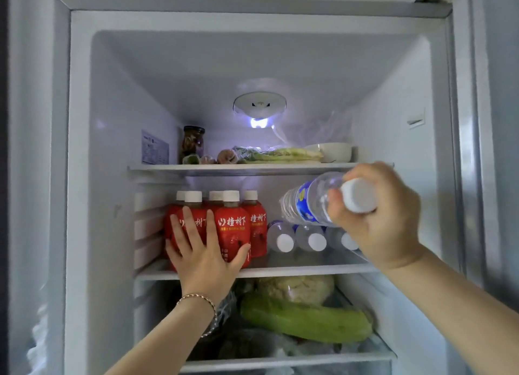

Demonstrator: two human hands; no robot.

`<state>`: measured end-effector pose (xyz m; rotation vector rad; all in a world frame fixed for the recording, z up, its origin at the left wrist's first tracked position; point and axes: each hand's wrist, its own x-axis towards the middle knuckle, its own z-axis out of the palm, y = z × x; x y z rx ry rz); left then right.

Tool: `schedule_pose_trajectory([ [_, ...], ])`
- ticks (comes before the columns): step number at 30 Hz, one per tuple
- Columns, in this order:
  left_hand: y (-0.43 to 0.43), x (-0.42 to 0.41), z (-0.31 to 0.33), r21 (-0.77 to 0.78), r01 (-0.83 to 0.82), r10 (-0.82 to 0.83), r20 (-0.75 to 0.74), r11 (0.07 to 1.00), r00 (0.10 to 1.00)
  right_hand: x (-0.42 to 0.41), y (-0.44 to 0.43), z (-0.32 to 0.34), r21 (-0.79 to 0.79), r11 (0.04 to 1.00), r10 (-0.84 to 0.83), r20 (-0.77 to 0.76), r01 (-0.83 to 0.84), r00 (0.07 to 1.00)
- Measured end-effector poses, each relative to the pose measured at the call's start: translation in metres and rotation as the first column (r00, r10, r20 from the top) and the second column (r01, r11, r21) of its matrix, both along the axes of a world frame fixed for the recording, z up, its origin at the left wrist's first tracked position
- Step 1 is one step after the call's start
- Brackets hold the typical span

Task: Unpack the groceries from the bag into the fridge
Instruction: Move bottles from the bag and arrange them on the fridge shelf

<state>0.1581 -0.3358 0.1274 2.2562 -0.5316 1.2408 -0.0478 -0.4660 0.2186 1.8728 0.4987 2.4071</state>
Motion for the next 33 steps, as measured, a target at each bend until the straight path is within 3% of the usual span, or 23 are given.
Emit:
schedule_pose_trajectory([
  [3, 0.0, 0.002, 0.0, 0.0, -0.006, 0.006, 0.014, 1.0, 1.0, 0.037, -0.016, -0.01, -0.195, 0.97, -0.161, -0.058, 0.147, 0.985],
  [6, 0.0, 0.003, 0.0, 0.006, -0.014, 0.014, 0.022, 1.0, 1.0, 0.072, -0.035, -0.023, -0.353, 0.861, -0.421, -0.092, 0.366, 0.902],
  [10, -0.002, 0.008, -0.002, -0.009, -0.015, 0.016, 0.094, 1.0, 0.995, 0.106, -0.047, -0.03, -0.229, 0.804, -0.594, -0.256, 0.549, 0.763],
  [13, -0.002, 0.01, -0.004, -0.013, -0.023, 0.024, 0.12, 1.0, 0.993, 0.118, -0.04, -0.02, -0.174, 0.697, -0.647, -0.572, 0.696, 0.504],
  [16, -0.003, 0.011, -0.005, -0.003, -0.038, 0.038, 0.111, 0.999, 0.993, 0.131, -0.048, -0.019, -0.133, 0.656, -0.453, -0.857, 0.743, 0.247],
  [18, -0.003, 0.012, -0.005, 0.002, -0.041, 0.041, 0.108, 0.999, 0.993, 0.133, -0.052, -0.019, 0.039, 0.74, -0.172, -0.954, 0.672, 0.245],
  [20, -0.003, 0.011, -0.005, 0.004, -0.029, 0.029, 0.109, 1.0, 0.994, 0.131, -0.055, -0.022, 0.183, 0.765, -0.01, -0.955, 0.618, 0.295],
  [25, -0.003, 0.011, -0.007, -0.012, -0.002, 0.004, 0.121, 1.0, 0.993, 0.13, -0.047, -0.029, 0.116, 0.706, -0.193, -0.918, 0.699, 0.347],
  [29, -0.002, 0.009, -0.003, 0.01, 0.025, -0.026, 0.099, 1.0, 0.995, 0.122, -0.028, -0.038, 0.098, 0.6, -0.24, -0.925, 0.794, 0.295],
  [33, 0.005, -0.001, 0.002, 0.106, 0.05, -0.046, -0.044, 0.993, 0.998, 0.072, 0.002, -0.057, 0.067, 0.711, -0.272, -0.892, 0.7, 0.362],
])
